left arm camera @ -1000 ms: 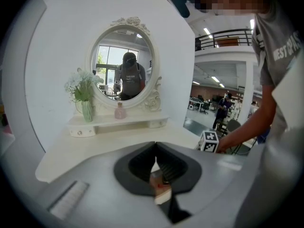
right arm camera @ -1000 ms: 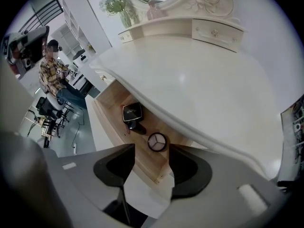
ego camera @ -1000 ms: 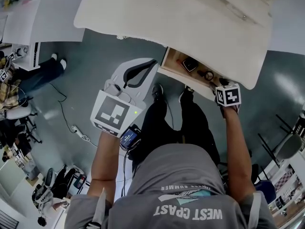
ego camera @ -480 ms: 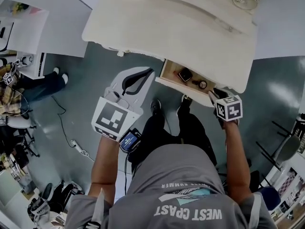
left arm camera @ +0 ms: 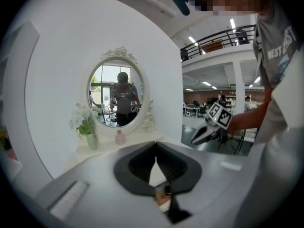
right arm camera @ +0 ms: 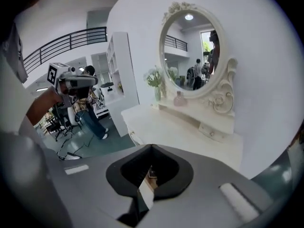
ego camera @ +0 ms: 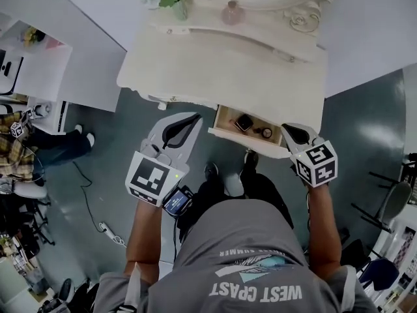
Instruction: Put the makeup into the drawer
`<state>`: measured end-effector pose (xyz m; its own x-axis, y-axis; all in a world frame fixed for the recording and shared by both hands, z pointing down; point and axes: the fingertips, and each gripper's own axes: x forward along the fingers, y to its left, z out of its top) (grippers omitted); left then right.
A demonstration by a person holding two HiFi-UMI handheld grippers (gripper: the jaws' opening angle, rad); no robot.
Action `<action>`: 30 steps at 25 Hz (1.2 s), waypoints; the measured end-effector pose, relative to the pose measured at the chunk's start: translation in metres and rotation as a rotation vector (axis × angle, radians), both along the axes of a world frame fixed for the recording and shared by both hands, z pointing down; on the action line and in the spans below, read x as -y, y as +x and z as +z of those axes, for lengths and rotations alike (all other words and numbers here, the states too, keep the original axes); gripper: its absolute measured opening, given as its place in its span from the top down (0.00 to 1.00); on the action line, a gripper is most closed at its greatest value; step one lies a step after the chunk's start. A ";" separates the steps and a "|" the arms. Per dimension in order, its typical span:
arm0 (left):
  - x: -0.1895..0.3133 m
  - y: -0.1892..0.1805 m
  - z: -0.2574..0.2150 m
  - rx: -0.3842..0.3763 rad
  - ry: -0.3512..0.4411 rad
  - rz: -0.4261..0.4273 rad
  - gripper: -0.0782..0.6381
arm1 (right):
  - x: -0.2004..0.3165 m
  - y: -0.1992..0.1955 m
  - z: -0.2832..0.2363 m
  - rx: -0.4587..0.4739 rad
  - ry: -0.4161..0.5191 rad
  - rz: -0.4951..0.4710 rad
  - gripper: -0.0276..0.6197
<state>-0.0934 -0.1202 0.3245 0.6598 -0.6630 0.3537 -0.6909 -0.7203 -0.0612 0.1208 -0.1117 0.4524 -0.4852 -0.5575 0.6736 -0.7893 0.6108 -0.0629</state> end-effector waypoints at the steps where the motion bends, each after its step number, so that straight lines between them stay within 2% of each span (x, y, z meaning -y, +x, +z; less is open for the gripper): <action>1: -0.004 0.000 -0.005 0.000 0.009 0.003 0.89 | 0.000 -0.001 -0.017 0.004 0.040 0.000 0.96; 7: -0.024 -0.004 -0.031 -0.009 0.052 0.022 0.89 | -0.009 -0.007 -0.106 0.032 0.247 0.018 0.96; 13: -0.041 -0.008 -0.040 -0.009 0.066 0.048 0.89 | -0.030 -0.025 -0.170 0.060 0.377 0.015 0.96; 20: -0.054 -0.009 -0.045 -0.029 0.092 0.083 0.89 | -0.050 -0.039 -0.206 0.069 0.446 0.005 0.96; 30: -0.058 -0.015 -0.044 -0.019 0.074 0.111 0.89 | -0.061 -0.043 -0.210 0.065 0.450 0.044 0.96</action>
